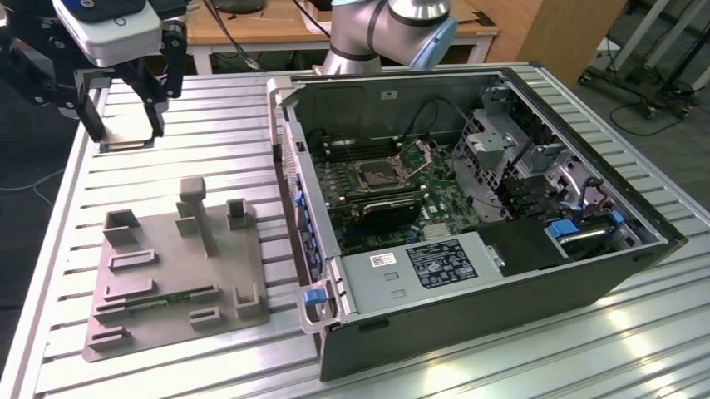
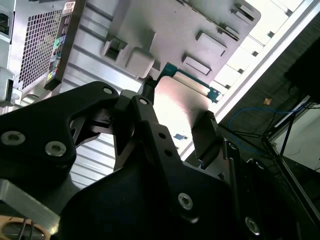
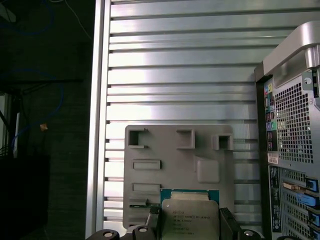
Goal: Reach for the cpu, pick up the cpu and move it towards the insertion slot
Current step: 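Pick up the cpu and move it towards the insertion slot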
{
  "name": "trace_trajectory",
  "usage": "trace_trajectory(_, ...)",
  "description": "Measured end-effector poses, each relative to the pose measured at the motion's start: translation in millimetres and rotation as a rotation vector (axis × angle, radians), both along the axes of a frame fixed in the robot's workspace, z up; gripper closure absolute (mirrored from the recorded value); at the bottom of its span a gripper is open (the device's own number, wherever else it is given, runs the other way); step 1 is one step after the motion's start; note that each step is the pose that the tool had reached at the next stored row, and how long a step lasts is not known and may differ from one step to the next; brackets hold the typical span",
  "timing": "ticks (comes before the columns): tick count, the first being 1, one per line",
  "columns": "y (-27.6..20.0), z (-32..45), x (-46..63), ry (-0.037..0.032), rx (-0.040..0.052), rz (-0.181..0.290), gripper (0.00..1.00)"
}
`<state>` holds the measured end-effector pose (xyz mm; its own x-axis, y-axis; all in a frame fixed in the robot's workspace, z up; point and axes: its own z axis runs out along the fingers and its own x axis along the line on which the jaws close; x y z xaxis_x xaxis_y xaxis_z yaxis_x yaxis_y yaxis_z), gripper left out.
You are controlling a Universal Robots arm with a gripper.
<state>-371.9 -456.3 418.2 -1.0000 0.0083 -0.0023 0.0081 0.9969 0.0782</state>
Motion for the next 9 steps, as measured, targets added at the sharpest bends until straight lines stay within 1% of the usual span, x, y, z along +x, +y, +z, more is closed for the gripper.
trace_trajectory(9, 0.0, -0.3, 6.5, 0.0, 0.0, 0.0, 0.46)
